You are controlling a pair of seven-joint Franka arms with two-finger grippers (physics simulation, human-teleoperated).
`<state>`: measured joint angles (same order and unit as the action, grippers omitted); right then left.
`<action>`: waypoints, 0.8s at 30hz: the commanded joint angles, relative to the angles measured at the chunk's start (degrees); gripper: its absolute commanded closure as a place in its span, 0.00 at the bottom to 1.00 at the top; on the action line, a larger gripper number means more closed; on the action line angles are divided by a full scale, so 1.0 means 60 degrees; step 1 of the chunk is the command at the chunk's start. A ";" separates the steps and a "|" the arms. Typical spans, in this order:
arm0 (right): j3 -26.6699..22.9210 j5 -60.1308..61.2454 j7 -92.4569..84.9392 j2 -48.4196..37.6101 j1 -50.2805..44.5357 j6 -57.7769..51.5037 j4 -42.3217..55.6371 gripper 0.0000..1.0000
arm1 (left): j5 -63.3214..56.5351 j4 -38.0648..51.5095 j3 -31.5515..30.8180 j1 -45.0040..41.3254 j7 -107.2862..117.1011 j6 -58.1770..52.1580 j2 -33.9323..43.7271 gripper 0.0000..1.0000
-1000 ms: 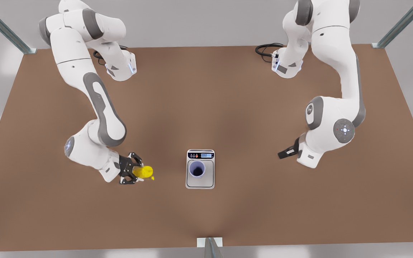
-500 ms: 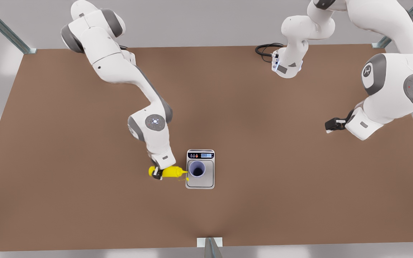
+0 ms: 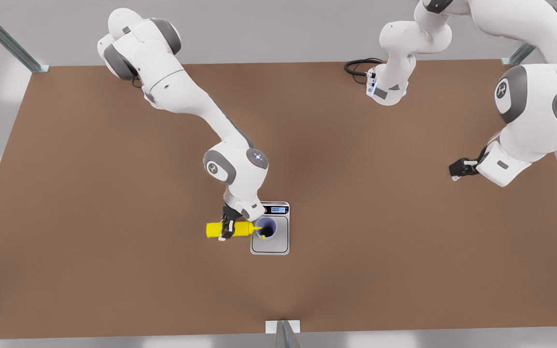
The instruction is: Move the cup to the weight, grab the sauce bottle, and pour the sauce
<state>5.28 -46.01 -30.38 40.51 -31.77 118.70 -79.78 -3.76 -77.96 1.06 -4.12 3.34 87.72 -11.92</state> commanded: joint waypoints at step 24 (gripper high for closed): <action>0.0014 -0.0872 -0.0005 0.0192 -0.0169 -0.0183 0.0054 0.43 | -0.0033 0.0118 -0.0030 -0.0001 0.0059 0.0337 -0.0196 0.00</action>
<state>5.36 -49.92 -30.59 41.50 -32.57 117.51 -78.86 -3.94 -77.26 0.88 -4.13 3.69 89.74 -13.10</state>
